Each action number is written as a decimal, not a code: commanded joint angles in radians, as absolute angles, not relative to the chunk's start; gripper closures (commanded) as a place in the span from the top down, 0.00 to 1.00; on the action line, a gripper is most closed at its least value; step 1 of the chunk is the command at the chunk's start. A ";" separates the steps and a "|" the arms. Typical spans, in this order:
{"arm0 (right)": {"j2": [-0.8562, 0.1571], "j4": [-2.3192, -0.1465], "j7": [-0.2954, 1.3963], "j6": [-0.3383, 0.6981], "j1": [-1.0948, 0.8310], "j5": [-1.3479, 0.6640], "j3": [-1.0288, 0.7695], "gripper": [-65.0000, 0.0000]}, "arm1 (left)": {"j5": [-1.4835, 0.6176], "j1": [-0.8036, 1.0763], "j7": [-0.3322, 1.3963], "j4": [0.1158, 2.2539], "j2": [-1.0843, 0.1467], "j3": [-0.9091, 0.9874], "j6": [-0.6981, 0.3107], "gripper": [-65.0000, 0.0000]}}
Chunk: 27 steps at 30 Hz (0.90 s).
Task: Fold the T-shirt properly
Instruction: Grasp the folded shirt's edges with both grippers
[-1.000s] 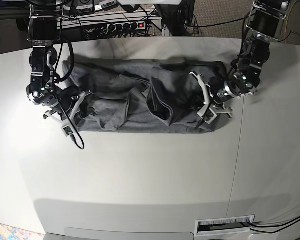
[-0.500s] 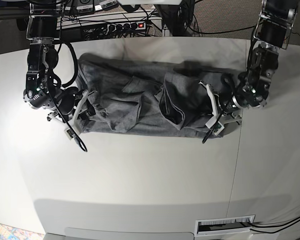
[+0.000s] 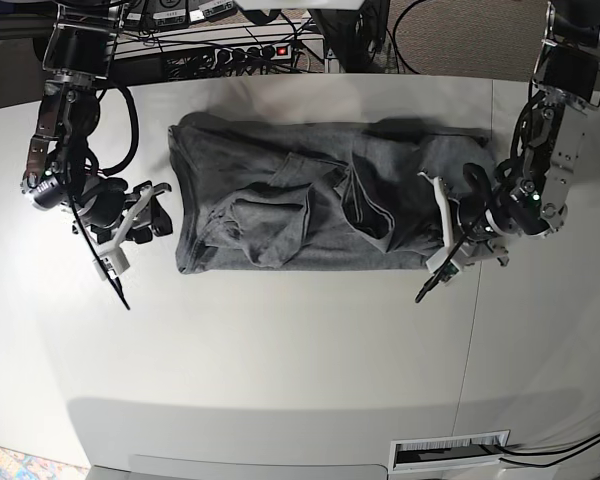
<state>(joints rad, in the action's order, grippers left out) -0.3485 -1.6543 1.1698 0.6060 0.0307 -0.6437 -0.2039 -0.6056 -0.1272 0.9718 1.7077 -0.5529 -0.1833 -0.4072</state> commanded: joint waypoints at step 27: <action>-0.191 -1.417 1.144 0.613 0.064 -0.721 -0.209 0.36 | -0.550 0.079 0.858 1.718 -0.712 -0.165 -0.404 0.00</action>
